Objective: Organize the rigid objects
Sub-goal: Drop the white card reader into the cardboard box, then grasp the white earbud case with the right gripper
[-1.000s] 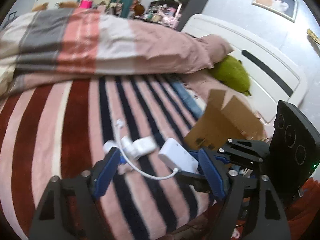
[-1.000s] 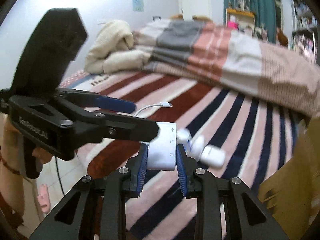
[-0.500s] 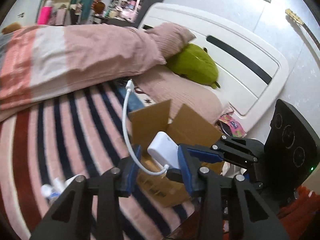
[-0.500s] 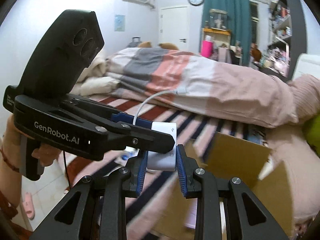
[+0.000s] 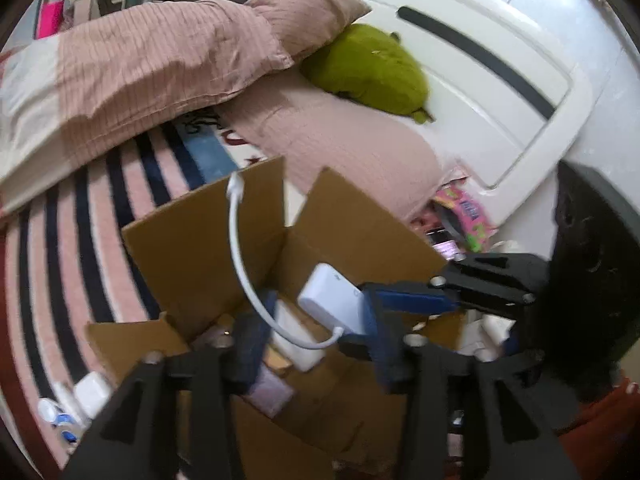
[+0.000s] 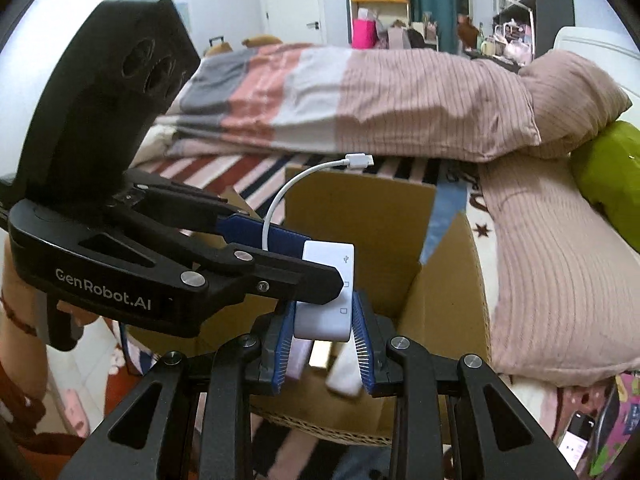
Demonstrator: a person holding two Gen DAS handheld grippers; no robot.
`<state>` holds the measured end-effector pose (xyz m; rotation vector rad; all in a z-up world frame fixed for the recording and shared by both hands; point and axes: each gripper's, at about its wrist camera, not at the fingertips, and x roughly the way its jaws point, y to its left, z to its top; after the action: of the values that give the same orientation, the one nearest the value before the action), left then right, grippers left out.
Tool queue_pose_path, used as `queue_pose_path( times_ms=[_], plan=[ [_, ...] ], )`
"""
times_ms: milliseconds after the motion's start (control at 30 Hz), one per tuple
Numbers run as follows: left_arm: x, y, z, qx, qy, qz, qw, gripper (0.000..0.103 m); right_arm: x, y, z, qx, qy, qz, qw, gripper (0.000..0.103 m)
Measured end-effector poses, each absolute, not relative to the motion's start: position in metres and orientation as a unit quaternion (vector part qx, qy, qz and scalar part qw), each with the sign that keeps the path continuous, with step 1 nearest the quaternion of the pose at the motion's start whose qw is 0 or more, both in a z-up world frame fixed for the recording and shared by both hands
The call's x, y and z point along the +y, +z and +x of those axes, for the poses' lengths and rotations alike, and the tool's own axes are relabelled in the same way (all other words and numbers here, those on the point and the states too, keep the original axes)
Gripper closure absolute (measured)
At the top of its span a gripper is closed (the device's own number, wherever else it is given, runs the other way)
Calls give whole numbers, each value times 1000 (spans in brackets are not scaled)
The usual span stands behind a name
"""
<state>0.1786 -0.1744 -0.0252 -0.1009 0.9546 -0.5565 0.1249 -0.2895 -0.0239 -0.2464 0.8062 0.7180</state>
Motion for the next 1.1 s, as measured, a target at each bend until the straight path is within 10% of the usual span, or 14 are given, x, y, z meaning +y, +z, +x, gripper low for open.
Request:
queue_pose_path(
  times_ms=[67, 700, 1100],
  plan=[
    [-171, -24, 175, 446, -242, -37, 861, 32, -291, -27, 127, 390, 334, -116, 850, 74],
    [-1, -3, 87, 370, -114, -81, 918, 31, -175, -10, 77, 372, 418, -142, 816, 70],
    [105, -59, 31, 377, -39, -136, 915, 31, -64, -107, 81, 457, 414, -160, 771, 63]
  ],
)
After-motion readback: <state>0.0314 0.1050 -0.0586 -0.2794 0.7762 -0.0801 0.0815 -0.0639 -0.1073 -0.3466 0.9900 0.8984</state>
